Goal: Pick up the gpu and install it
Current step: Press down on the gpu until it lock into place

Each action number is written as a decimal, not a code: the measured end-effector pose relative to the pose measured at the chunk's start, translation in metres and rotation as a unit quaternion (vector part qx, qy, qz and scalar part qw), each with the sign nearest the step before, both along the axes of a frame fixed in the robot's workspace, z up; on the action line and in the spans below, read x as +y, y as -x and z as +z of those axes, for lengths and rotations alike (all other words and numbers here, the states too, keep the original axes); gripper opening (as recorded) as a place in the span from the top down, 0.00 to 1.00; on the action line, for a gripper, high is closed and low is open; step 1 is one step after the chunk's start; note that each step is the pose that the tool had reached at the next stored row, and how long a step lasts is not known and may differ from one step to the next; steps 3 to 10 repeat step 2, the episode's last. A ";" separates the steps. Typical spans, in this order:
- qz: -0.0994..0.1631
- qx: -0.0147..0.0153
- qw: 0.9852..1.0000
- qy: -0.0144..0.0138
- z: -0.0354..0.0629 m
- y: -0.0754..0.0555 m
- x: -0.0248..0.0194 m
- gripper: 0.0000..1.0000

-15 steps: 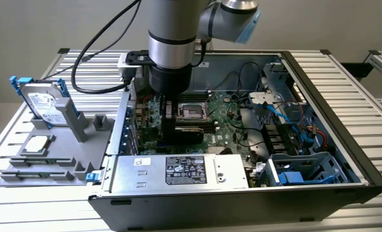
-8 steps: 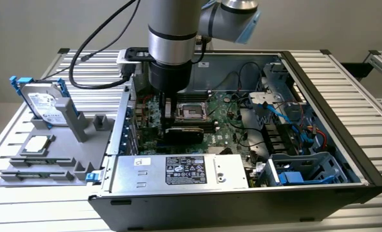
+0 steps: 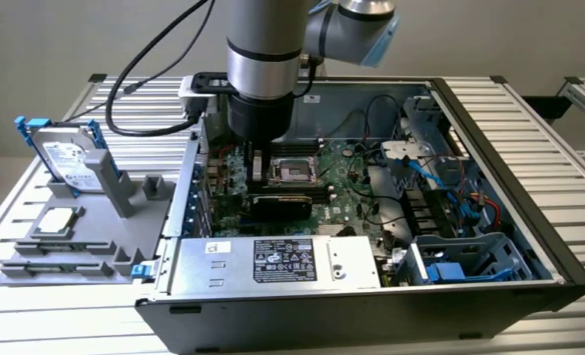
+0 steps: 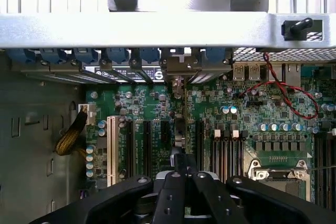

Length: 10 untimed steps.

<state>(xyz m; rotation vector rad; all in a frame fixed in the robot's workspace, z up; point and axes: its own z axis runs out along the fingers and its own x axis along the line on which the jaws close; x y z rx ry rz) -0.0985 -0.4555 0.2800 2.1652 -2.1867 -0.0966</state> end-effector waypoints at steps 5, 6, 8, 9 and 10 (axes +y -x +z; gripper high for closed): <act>0.000 0.000 1.000 0.000 0.0000 0.000 0.0000 0.89; 0.000 0.000 1.000 0.000 0.0000 0.000 0.0000 0.89; 0.000 0.000 1.000 0.000 0.0000 0.000 0.0000 0.89; 0.000 0.000 1.000 0.000 0.0000 0.000 0.0000 0.89; 0.000 0.000 1.000 0.000 0.0000 0.000 0.0000 0.89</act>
